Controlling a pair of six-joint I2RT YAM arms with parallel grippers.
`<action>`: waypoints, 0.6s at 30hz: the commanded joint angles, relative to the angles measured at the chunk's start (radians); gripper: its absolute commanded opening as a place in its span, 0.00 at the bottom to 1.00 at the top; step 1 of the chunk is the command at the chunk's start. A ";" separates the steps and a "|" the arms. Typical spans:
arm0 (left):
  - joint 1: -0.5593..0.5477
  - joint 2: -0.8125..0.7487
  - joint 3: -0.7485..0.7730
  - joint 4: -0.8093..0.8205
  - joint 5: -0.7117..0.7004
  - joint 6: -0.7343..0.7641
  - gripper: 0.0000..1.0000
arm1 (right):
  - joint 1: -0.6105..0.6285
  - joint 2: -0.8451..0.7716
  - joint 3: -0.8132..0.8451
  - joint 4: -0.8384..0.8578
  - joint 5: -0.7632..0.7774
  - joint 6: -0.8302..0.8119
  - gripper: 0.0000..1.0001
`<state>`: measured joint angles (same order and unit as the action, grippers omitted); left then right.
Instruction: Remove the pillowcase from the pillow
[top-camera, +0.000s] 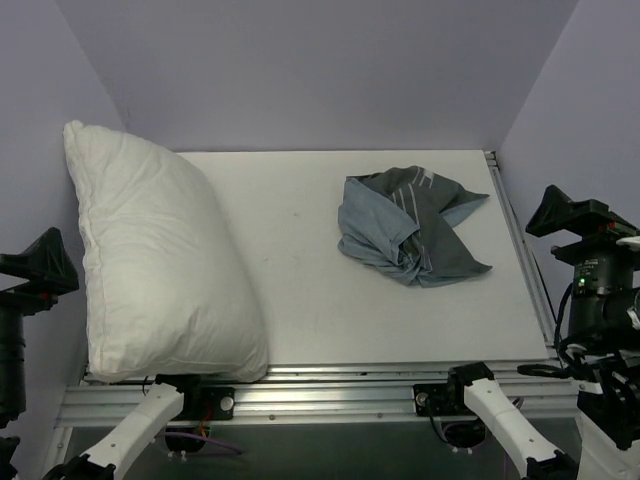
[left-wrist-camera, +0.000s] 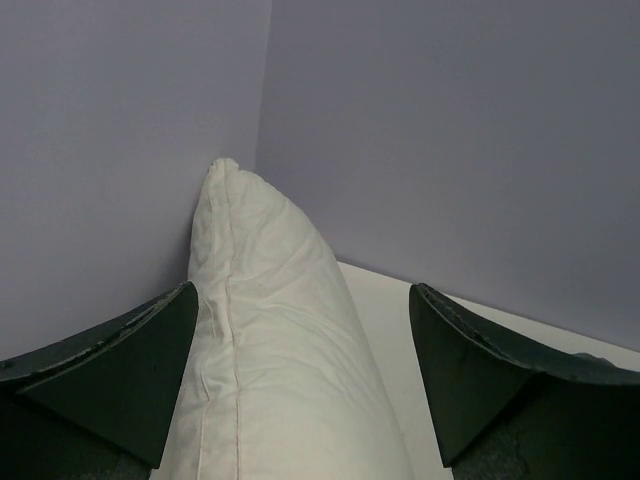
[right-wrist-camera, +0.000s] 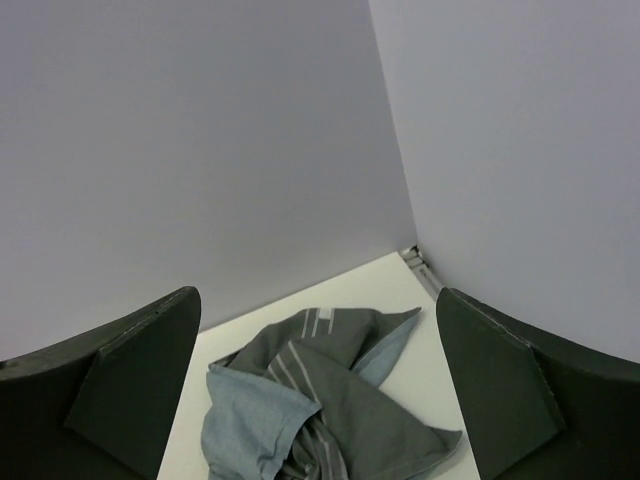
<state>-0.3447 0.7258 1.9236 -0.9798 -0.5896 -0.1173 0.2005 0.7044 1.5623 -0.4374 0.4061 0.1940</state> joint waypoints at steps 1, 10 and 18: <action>0.003 -0.023 0.006 0.007 -0.007 0.042 0.94 | 0.020 -0.037 0.001 0.063 0.089 -0.093 1.00; -0.004 -0.106 -0.107 0.085 -0.055 0.056 0.94 | 0.040 -0.094 -0.056 0.109 0.120 -0.133 1.00; -0.007 -0.100 -0.147 0.098 -0.039 0.050 0.94 | 0.042 -0.109 -0.090 0.120 0.122 -0.131 1.00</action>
<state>-0.3458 0.6189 1.7840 -0.9318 -0.6243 -0.0837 0.2367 0.6075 1.4773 -0.3836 0.5011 0.0834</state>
